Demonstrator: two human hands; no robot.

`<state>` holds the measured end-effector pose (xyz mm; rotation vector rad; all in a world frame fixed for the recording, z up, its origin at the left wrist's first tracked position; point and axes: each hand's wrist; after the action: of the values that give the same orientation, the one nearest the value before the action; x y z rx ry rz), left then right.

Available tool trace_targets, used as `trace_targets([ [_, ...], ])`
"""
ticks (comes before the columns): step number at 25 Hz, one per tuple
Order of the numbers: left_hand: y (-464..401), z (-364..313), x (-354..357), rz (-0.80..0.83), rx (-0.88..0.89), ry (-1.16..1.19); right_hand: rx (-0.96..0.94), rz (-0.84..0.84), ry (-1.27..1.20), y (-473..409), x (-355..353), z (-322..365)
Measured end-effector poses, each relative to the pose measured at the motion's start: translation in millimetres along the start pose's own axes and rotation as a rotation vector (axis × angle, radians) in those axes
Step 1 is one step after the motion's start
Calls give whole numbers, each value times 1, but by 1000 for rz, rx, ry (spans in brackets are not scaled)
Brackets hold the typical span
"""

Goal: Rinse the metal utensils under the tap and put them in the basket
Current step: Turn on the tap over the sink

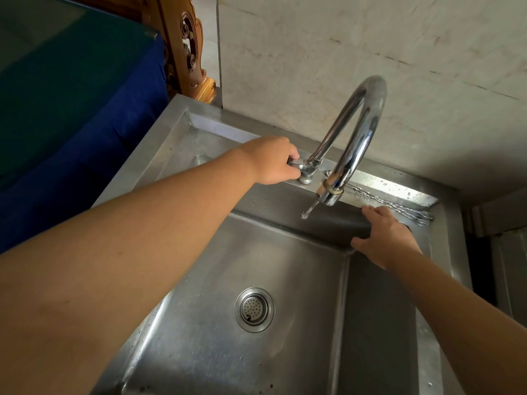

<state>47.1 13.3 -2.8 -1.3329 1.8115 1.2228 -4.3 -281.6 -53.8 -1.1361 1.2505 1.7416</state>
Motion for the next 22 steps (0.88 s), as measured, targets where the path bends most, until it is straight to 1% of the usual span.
trace_targets([
  [9,3,1,4,-1,-16,41,-7,-2,6,0,3,-2],
  [13,7,8,13,-1,-36,96,-17,2,-4,3,0,0],
  [15,11,17,21,-15,-89,72,-18,-1,-14,3,-3,-2],
  [16,13,22,26,-29,-139,13,-18,-9,-27,2,-5,-3],
  [17,15,29,30,-44,-184,-78,-20,-31,-46,0,-9,-5],
  [19,18,40,39,-49,-219,-238,-22,-125,-98,-7,-18,-10],
  [22,21,49,53,-2,-220,-264,-14,-288,-132,-23,-30,-15],
])
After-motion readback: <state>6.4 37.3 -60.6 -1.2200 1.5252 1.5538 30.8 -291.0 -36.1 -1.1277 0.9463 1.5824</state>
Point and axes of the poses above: each hand's wrist, its own y-axis away from the middle knuckle, its own x-axis out of the palm, z = x × y, and after that the axes turned 14 degrees about -x, right-handed
